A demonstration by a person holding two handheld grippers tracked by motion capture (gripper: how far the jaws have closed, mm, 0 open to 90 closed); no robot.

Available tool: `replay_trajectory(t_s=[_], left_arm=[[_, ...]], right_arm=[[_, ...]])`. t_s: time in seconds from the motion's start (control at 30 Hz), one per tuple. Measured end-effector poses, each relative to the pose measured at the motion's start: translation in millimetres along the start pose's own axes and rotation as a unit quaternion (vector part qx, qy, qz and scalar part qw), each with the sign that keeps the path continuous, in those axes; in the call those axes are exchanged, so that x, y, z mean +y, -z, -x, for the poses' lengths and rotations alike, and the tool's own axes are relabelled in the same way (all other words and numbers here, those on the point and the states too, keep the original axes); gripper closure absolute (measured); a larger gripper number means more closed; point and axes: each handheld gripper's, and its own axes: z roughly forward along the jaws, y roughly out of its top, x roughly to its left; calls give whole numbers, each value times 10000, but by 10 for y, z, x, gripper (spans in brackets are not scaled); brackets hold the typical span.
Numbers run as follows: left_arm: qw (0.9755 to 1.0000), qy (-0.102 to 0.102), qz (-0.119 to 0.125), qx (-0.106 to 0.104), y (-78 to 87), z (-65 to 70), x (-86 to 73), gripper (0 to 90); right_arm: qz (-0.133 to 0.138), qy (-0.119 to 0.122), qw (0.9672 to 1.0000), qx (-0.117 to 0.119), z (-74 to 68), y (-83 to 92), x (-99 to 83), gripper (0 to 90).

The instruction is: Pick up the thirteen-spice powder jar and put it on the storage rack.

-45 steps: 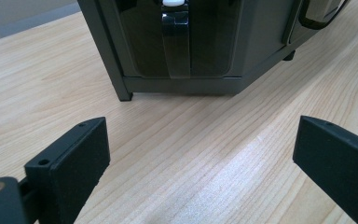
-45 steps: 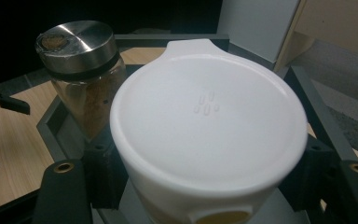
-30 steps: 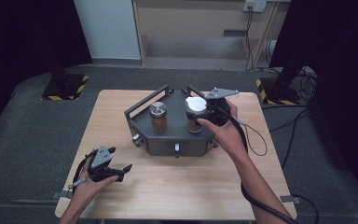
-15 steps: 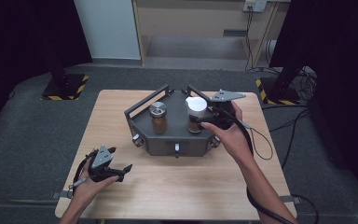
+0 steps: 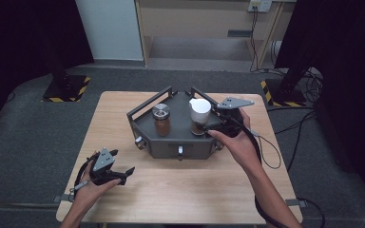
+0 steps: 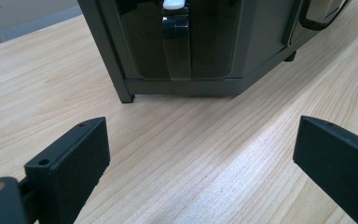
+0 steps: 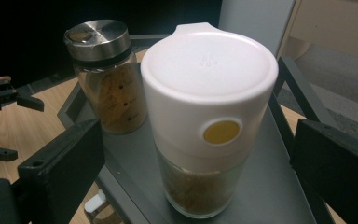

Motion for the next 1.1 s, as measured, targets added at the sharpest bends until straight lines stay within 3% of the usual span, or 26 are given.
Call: replay_trajectory(t_s=[1.1], left_arm=[[10000,20,8,-5,2,-4,-9,19]], right_arm=[[122,63,9998,170,-140,150,-266,19]])
